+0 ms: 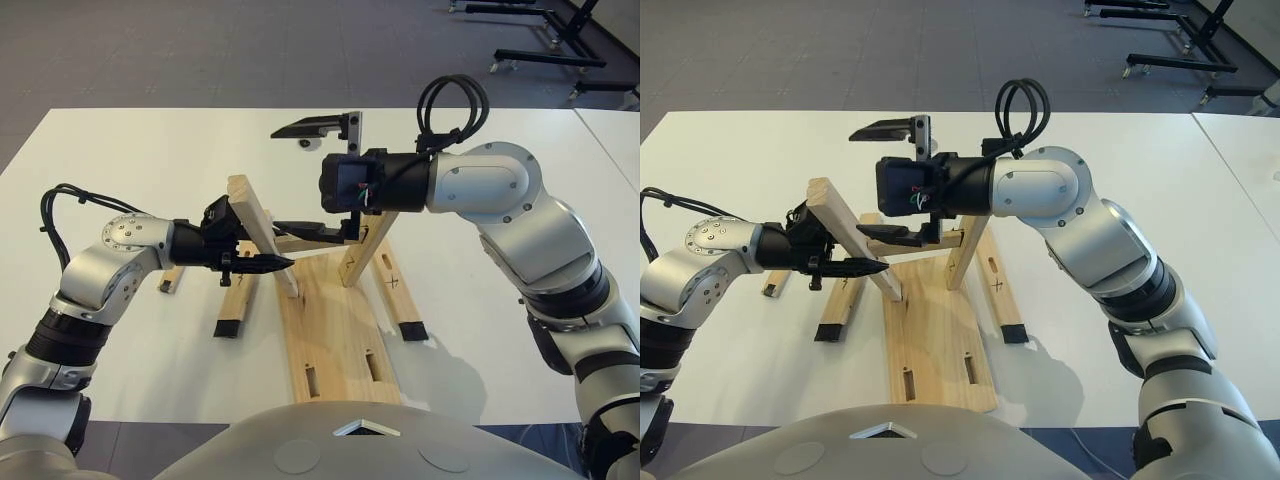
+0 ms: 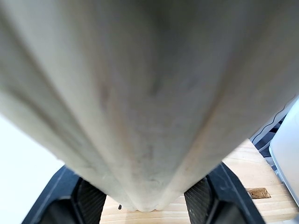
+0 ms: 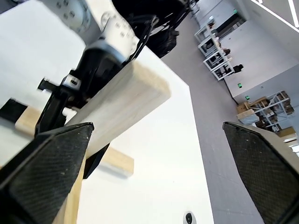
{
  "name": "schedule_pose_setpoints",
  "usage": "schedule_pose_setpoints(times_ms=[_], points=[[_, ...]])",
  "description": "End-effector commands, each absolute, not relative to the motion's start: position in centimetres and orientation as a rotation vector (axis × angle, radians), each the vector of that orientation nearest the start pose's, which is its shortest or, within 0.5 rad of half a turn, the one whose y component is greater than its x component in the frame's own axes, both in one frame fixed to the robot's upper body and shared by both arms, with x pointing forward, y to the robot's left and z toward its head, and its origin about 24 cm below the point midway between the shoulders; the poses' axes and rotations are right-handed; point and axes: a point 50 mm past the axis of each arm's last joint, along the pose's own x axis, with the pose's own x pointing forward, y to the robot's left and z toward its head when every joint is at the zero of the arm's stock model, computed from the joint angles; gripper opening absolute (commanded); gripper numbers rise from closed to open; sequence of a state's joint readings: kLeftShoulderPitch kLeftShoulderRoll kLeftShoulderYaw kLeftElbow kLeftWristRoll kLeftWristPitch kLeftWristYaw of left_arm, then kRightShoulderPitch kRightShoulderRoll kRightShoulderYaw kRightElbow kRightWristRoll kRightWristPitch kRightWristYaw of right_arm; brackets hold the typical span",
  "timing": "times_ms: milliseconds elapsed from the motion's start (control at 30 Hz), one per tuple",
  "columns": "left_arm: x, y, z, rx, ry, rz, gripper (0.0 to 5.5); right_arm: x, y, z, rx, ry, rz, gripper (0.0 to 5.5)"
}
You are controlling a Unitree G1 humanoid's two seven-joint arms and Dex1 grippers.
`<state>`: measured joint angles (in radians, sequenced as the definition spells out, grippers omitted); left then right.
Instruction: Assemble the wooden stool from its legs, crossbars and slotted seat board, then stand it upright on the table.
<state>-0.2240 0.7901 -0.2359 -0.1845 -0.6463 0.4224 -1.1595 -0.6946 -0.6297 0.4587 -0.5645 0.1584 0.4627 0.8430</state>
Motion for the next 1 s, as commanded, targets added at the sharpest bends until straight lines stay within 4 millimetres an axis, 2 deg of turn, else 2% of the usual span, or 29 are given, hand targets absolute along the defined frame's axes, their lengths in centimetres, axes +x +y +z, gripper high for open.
schedule_pose_setpoints(times_ms=[33, 533, 800, 1000], points=[[22.1, 18.2, 7.5, 0.152, 0.614, -1.404, 2.03, 24.2, -6.7, 20.2, -0.944, -0.248, 1.327, 5.09], [22.0, 18.1, 7.2, 0.16, 0.631, -1.399, 2.03, 25.0, -7.2, 17.3, -1.083, -0.159, 1.323, 5.09], [22.1, 18.3, 7.2, 0.16, 0.635, -1.392, 2.03, 24.4, -7.2, 16.8, -1.075, -0.122, 1.399, 5.09], [22.3, 18.4, 7.3, 0.164, 0.637, -1.39, 2.03, 24.1, -7.7, 15.4, -1.125, -0.031, 1.464, 5.09]])
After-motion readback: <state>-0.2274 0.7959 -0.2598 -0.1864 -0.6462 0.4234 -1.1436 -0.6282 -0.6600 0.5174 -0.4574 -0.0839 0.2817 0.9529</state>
